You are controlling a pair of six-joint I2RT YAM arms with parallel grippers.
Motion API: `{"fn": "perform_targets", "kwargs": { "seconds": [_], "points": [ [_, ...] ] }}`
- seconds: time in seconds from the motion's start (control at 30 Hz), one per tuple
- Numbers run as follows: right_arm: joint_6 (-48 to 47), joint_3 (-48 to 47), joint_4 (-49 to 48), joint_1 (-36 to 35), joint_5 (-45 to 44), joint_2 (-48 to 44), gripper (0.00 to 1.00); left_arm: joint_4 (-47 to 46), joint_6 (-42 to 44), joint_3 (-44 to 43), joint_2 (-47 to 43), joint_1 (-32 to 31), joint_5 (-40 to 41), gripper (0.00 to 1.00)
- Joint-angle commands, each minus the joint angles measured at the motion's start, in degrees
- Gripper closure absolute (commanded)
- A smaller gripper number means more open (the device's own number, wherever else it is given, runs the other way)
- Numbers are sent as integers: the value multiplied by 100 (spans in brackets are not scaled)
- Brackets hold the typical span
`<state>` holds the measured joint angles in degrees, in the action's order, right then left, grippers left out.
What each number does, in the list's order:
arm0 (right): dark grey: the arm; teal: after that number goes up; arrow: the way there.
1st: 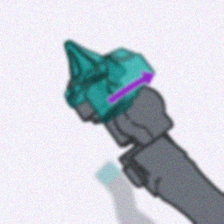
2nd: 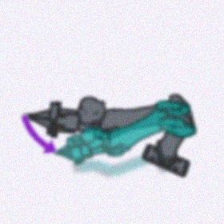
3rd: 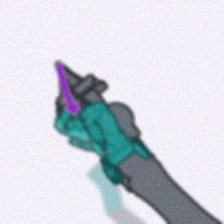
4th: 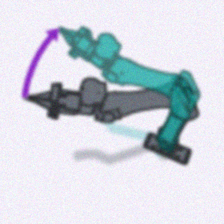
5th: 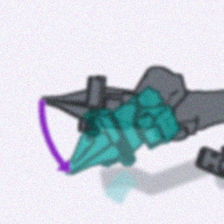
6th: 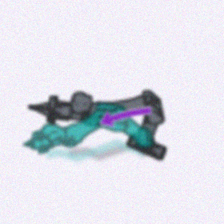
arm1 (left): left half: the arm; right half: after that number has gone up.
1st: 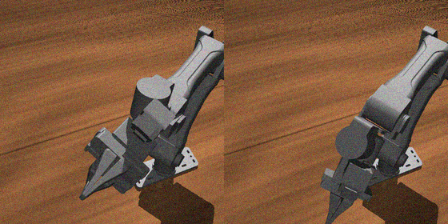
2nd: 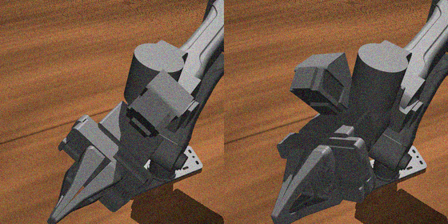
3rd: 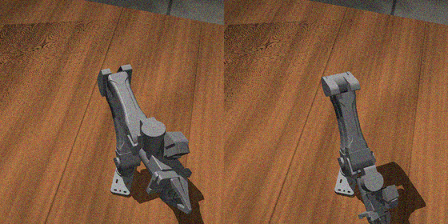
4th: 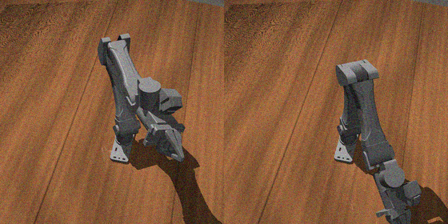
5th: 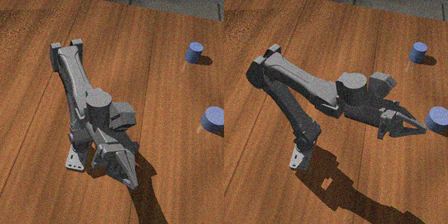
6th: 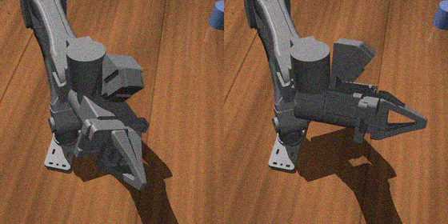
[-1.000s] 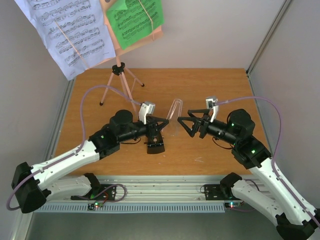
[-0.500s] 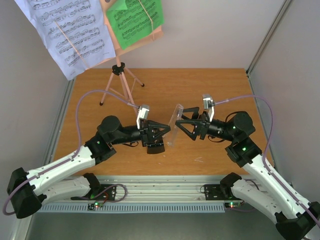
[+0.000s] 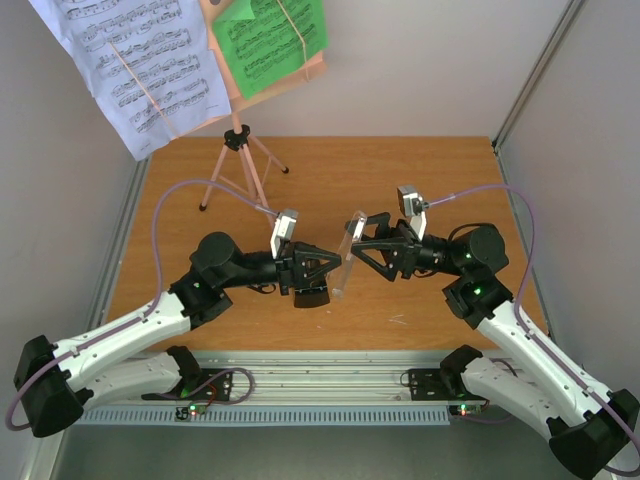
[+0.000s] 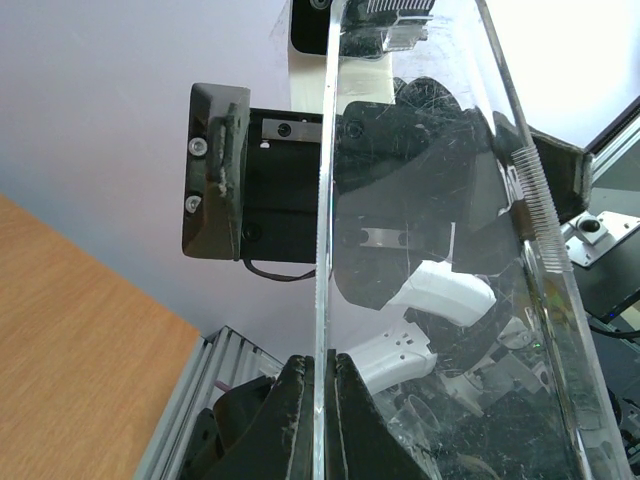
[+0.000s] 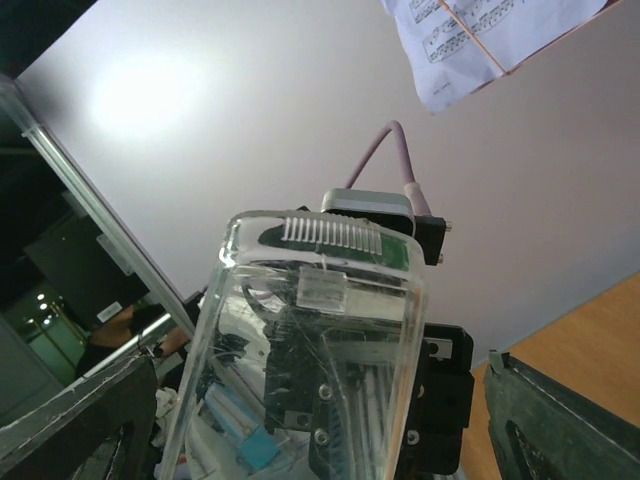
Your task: Pack up the instrument practice props
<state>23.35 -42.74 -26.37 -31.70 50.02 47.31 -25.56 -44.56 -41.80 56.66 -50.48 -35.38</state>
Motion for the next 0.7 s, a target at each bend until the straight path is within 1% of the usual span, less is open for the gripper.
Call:
{"fn": "perform_targets", "kwargs": {
  "seconds": [0.0,0.07,0.2,0.33,0.47,0.6,0.67],
  "points": [
    [123,-93,-285,-15,166,21,10,-516,-35,54,55,12,-93,100],
    [116,-88,-288,-35,166,55,11,-506,-52,49,77,11,-56,100],
    [133,-77,-362,-88,177,90,19,-455,-40,44,82,12,-31,100],
    [157,-92,-433,-99,183,125,22,-430,-27,44,82,12,-18,99],
    [208,-78,-510,-102,206,172,32,-458,-44,49,96,12,-18,100],
    [240,-79,-551,-116,251,195,39,-447,-44,36,89,7,-4,100],
    [228,-77,-537,-115,267,195,41,-444,-45,29,82,12,0,100]
  ]
}}
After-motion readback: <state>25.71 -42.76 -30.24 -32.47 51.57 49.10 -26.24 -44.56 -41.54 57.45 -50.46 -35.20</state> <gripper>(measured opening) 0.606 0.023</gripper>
